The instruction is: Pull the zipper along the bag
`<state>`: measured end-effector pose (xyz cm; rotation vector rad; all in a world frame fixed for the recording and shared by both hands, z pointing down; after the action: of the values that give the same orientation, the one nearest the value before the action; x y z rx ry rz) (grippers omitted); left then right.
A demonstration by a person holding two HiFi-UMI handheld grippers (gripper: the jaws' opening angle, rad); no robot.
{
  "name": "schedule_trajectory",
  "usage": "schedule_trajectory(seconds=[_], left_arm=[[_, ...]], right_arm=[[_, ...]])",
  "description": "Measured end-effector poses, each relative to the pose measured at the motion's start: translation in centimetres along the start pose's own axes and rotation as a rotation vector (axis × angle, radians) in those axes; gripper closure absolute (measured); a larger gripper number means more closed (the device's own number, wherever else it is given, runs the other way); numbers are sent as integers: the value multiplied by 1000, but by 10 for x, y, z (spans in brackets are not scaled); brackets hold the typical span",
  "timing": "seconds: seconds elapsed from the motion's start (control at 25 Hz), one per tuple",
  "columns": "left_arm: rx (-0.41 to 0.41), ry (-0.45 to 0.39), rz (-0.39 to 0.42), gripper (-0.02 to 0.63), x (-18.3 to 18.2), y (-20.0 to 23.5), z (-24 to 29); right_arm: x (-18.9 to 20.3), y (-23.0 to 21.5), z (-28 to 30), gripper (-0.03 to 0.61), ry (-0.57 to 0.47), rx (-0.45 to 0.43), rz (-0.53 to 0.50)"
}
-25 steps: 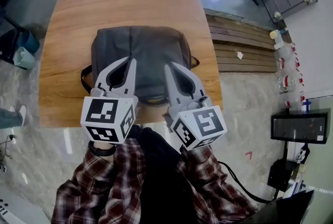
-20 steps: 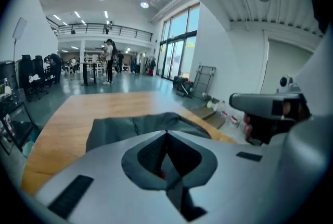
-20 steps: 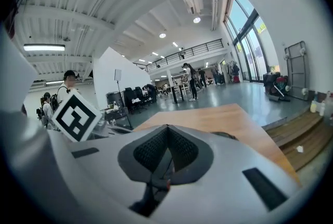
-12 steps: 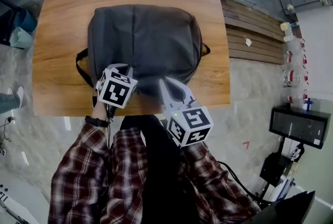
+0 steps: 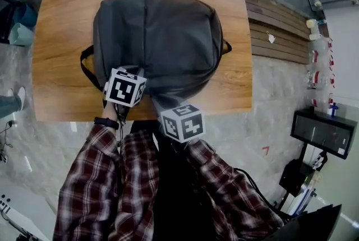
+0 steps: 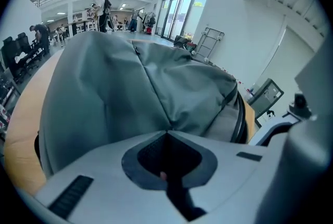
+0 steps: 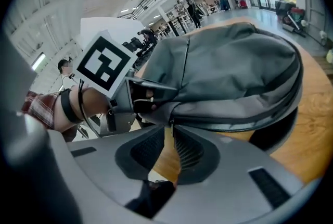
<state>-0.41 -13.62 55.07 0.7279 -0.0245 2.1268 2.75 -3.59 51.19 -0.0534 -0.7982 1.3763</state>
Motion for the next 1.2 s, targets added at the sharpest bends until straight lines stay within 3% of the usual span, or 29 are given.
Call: schedule_trajectory(seconds=[0.12,0.44,0.72,0.96,1.2], left_arm=[[-4,-4,5,603,0,0,1],[-9,-24,14,603,-1,0,0],[-19,-48,31,603,-3,0,-3],[-47,-104,72,603,-3,0,-2],[-37,-115,59,603,1,-1,-3]], right_arm=[[7,-1,17,494,58,3,9],[9,-1,42,488,98,26,0],[8,-2,38,560,85,29,-45],[11,-6,28,563,111,2,8],[12,-26,12,563,101,67,-16]])
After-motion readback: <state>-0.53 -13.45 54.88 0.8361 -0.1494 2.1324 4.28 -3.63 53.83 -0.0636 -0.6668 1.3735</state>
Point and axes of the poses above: the fingertips, and each gripper's own axes: z forward along the fingers, y to its left, x out of its underside, the point moved 1 cm from there along -z, backward along the fingers
